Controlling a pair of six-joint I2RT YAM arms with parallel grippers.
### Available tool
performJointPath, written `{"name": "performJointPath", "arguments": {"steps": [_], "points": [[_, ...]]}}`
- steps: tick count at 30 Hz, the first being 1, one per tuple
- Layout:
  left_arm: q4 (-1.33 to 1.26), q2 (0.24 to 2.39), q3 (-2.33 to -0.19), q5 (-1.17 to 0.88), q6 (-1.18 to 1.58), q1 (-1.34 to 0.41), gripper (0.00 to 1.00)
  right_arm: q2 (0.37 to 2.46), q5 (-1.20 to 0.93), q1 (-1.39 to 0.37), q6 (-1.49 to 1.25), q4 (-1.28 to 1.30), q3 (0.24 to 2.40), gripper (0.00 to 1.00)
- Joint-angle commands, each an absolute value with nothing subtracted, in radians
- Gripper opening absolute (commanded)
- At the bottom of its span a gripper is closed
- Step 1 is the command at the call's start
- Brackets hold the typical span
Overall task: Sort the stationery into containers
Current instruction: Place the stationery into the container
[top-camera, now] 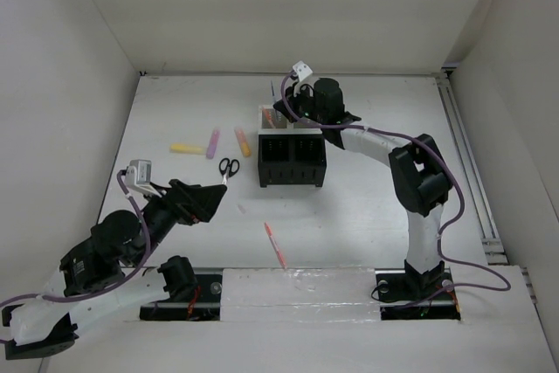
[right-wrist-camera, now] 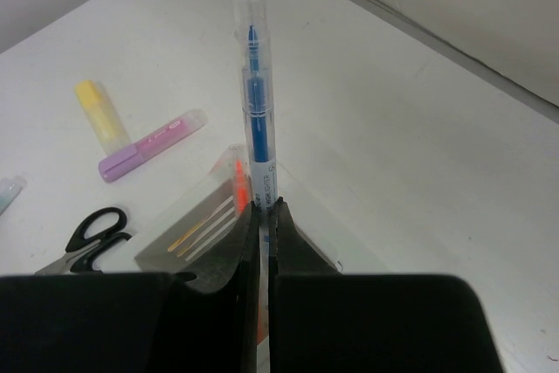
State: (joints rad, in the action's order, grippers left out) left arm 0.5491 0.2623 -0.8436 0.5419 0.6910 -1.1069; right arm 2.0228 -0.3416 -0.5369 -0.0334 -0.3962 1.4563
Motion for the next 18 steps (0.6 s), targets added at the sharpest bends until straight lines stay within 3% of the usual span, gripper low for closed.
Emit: {"name": "performJointPath", "arguments": {"steps": [1, 18], "points": [[0.505, 0.242, -0.841, 0.537, 0.673, -1.114, 1.0, 2.033, -0.339, -0.537, -0.038, -0.431, 1.457, 0.0], [0.495, 0.198, -0.831, 0.528, 0.673, -1.114, 1.0, 2.051, -0.339, -0.537, -0.038, -0.397, 1.439, 0.02]]}}
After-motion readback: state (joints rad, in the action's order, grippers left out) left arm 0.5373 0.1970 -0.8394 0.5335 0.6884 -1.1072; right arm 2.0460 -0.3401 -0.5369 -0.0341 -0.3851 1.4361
